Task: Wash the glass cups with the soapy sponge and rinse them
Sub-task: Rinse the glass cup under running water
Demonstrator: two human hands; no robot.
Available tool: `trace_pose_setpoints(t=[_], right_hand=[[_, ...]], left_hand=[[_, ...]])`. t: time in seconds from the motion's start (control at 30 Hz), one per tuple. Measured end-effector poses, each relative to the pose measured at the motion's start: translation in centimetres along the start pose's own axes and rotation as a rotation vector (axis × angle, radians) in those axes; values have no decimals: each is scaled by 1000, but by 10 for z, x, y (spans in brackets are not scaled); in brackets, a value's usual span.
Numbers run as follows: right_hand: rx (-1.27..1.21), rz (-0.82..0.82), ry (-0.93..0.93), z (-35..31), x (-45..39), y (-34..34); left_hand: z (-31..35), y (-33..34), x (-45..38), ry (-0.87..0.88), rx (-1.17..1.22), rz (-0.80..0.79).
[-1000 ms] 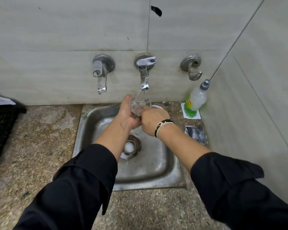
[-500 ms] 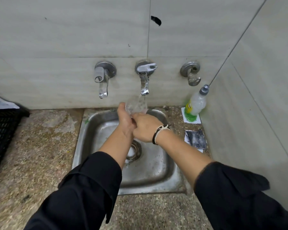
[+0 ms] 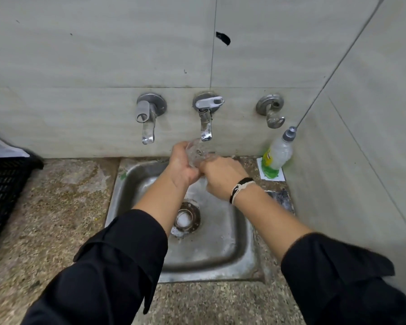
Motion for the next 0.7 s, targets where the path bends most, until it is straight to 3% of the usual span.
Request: trace_pose_setpoints(t=[0.07, 0.27, 0.7], right_hand=[[-150, -2, 52, -10, 5, 10], [-256, -4, 115, -20, -4, 9], [-170, -88, 85, -16, 6, 13]], left_hand=[[-2, 0, -2, 44, 23, 25], [1, -2, 1, 120, 69, 48], [-22, -2, 11, 93, 140, 18]])
Point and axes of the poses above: each hand's wrist, its own x-axis away from the middle knuckle, its own y-axis out of the palm, z = x × y, the point moved 4 cm from there along -x, towards the middle knuckle, and after that the axes turned 5 degrees about -x, right-handed, at the moved point
